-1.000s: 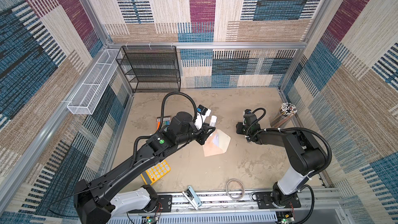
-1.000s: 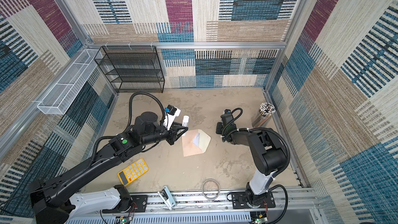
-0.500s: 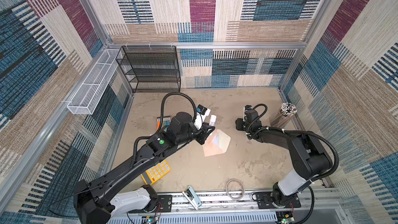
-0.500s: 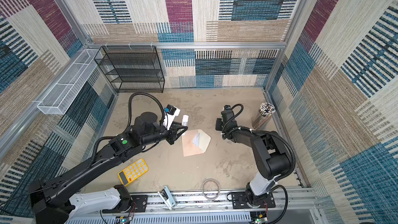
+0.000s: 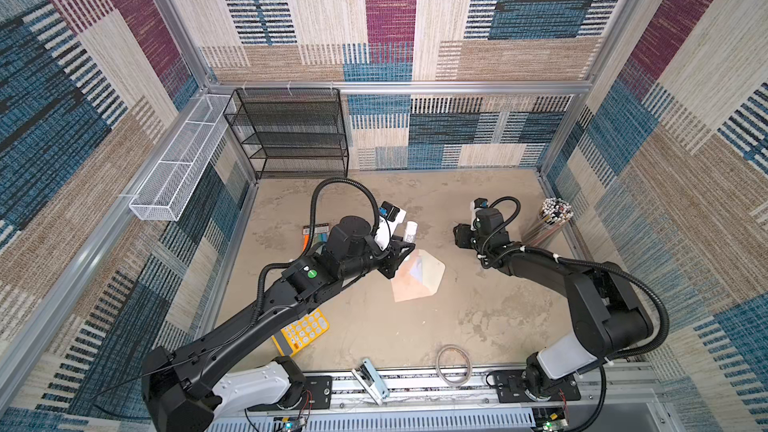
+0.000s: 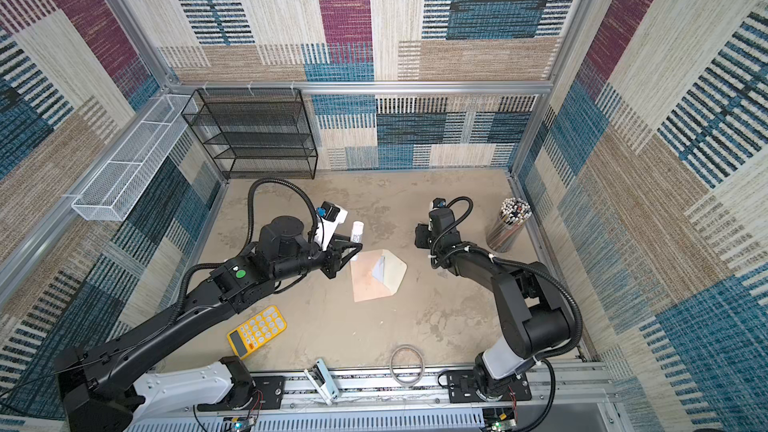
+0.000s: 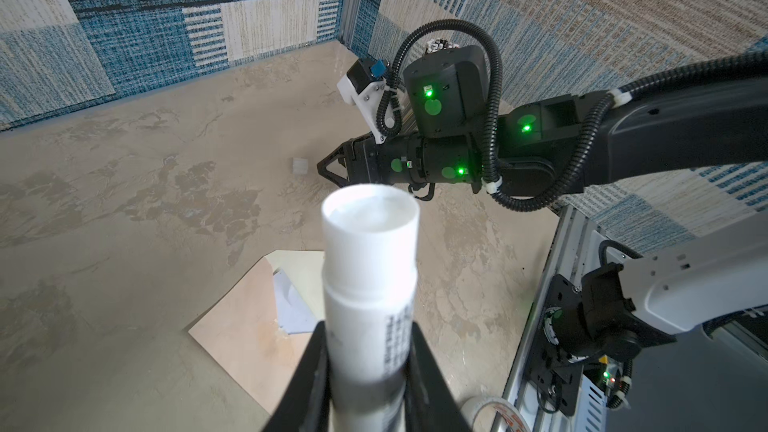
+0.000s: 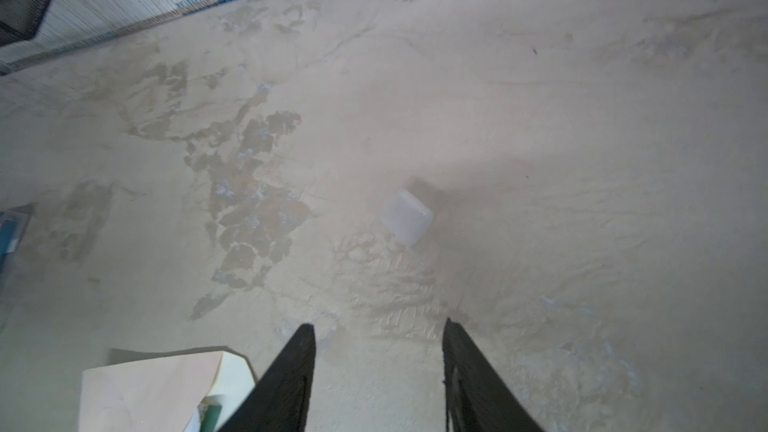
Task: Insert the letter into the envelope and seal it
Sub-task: 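Move the right gripper back to the glue stick held by the left gripper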
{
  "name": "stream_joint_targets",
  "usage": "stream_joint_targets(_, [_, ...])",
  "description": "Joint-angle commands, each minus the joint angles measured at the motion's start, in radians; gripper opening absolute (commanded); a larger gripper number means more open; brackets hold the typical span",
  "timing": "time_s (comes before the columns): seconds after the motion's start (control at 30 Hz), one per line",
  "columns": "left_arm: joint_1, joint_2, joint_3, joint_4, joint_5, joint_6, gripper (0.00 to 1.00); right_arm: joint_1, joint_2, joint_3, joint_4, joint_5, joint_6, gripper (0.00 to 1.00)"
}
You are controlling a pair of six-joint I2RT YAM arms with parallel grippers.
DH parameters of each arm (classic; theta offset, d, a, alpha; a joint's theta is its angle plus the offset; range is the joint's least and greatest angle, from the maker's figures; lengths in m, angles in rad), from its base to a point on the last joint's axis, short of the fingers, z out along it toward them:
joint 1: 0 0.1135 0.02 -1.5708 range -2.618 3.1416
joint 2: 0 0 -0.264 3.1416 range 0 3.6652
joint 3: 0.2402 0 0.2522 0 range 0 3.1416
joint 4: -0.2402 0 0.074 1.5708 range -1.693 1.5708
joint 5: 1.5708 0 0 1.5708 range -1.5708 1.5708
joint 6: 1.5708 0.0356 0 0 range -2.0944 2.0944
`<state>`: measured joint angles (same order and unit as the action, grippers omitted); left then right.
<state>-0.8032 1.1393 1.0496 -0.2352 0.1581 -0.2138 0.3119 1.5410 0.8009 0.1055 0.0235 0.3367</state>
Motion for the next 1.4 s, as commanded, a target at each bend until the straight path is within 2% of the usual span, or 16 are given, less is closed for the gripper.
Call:
stream_joint_targets(0.0, [0.001,0.002,0.016,0.044,-0.03,-0.03,0.0,0.0,-0.083,-0.012,0.043,-0.07,-0.02,0.53])
stream_joint_targets(0.3, [0.022,0.06,0.097,0.114,-0.039,-0.056,0.0,0.031,-0.482,-0.238,0.279,-0.294,-0.164,0.52])
stream_joint_targets(0.4, [0.029,0.105,0.136,0.148,-0.019,-0.083,0.0,0.073,-0.597,-0.31,0.33,-0.316,-0.233,0.53])
stream_joint_targets(0.53, [0.03,0.162,0.184,0.178,0.005,-0.109,0.01,0.084,-0.681,-0.328,0.283,-0.326,-0.254,0.53])
stream_joint_targets(0.77, [0.03,0.228,0.217,0.239,0.014,-0.166,0.01,0.096,-0.748,-0.319,0.218,-0.362,-0.244,0.53])
stream_joint_targets(1.0, [0.03,0.278,0.228,0.316,0.05,-0.227,0.02,0.179,-0.752,-0.367,0.356,-0.441,-0.168,0.55])
stream_joint_targets(1.37, [0.029,0.282,0.163,0.415,0.125,-0.296,0.04,0.183,-0.638,-0.284,0.458,-0.451,-0.084,0.64])
